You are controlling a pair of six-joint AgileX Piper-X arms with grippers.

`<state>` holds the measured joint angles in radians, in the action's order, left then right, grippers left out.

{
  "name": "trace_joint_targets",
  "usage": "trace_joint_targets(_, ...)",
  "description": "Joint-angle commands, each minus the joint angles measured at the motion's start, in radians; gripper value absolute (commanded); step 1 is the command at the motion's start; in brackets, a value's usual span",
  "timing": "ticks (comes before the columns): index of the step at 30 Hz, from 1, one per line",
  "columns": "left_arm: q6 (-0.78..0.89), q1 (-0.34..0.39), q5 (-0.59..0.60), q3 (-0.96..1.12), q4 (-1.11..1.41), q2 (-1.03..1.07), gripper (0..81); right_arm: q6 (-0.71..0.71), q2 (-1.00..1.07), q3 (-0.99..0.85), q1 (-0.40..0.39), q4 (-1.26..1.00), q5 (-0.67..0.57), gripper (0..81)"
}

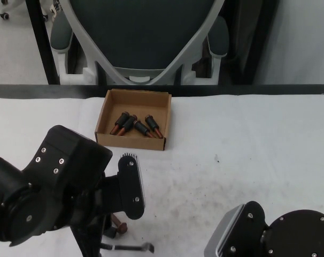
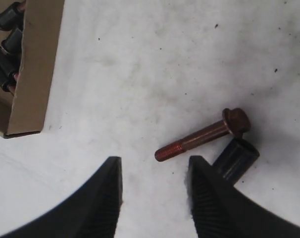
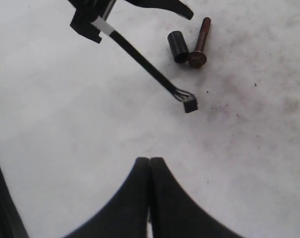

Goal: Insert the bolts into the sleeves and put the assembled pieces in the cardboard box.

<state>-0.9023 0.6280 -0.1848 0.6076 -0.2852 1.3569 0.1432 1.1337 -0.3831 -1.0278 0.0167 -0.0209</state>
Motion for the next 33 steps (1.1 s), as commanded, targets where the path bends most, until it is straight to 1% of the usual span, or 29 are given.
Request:
trace_joint_targets(1, 0.044, -0.001, -0.017, 0.019, 0.053, -0.018, 20.8, 0.008, -0.009, -0.001, -0.003, -0.008, 0.01, 0.2)
trace_joint_targets(16, 0.069, -0.001, -0.039, 0.019, 0.064, -0.018, 20.7, 0.008, -0.009, -0.001, -0.003, -0.008, 0.01, 0.2)
trace_joint_targets(20, 0.104, -0.001, -0.039, 0.019, 0.064, -0.021, 20.2, 0.008, -0.009, -0.001, -0.003, -0.008, 0.015, 0.2)
trace_joint_targets(22, 0.134, -0.001, -0.036, 0.019, 0.067, -0.028, 17.0, 0.008, -0.009, -0.001, -0.003, -0.008, 0.039, 0.2)
trace_joint_targets(24, 0.166, -0.001, -0.031, 0.019, 0.077, -0.044, 11.8, 0.008, -0.009, -0.001, -0.003, -0.008, 0.042, 0.2)
trace_joint_targets(27, 0.238, -0.001, -0.031, 0.017, 0.12, -0.081, 0.6, 0.008, -0.009, -0.001, -0.003, -0.008, 0.042, 0.2)
trace_joint_targets(31, 0.358, -0.015, -0.024, 0.017, 0.16, -0.134, 0.8, 0.008, -0.009, 0.007, -0.003, -0.008, 0.042, 0.2)
trace_joint_targets(33, 0.437, -0.034, -0.022, 0.017, 0.163, -0.16, 0.8, 0.008, -0.009, 0.013, -0.003, -0.008, 0.042, 0.2)
